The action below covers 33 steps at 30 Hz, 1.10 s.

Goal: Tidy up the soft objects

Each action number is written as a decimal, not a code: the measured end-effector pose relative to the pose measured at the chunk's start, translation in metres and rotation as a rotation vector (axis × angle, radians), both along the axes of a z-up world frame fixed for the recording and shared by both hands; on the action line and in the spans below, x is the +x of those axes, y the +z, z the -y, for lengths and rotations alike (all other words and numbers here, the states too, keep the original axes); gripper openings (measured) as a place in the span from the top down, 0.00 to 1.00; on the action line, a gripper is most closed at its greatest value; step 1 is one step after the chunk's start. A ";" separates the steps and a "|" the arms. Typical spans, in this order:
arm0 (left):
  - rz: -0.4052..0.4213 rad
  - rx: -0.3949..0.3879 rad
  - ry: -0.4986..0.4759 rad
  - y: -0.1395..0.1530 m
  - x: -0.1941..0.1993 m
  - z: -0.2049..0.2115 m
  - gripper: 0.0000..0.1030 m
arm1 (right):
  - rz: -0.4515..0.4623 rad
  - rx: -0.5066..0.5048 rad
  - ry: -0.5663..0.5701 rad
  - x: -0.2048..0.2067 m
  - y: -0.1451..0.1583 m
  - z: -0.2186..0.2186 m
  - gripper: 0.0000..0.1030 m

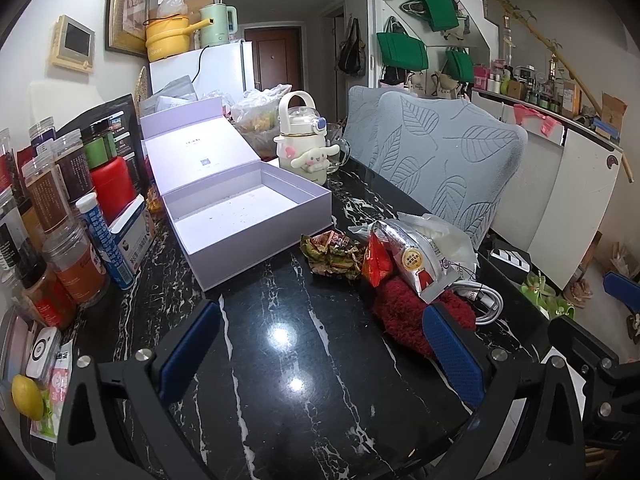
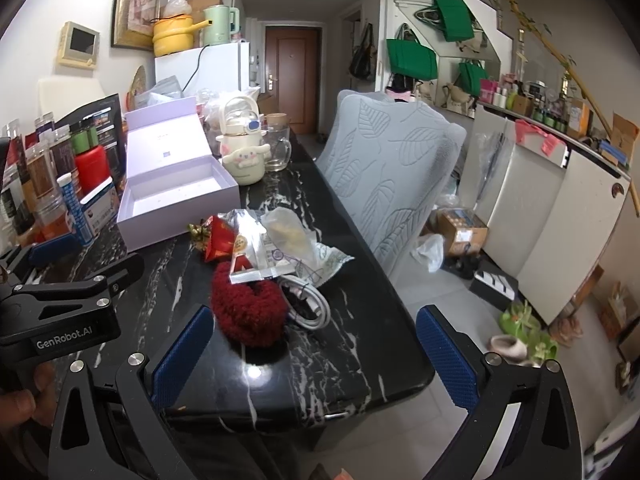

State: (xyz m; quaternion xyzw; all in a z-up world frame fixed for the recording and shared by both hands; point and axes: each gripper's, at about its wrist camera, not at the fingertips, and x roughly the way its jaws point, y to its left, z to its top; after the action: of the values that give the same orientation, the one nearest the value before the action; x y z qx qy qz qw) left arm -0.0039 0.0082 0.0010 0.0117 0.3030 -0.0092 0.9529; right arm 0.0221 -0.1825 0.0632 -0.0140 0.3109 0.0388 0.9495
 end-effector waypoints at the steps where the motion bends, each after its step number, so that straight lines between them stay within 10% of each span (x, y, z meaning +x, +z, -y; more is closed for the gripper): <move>1: 0.000 -0.001 0.000 0.000 0.000 0.000 0.00 | 0.000 0.000 0.000 0.000 0.000 0.000 0.00; 33: -0.001 -0.007 -0.005 0.001 -0.002 0.001 0.00 | -0.003 -0.006 0.009 0.001 -0.005 -0.004 0.00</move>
State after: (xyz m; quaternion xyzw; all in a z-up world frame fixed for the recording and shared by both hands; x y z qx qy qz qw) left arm -0.0062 0.0068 0.0016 0.0090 0.3032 -0.0128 0.9528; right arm 0.0228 -0.1785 0.0581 -0.0181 0.3123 0.0424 0.9489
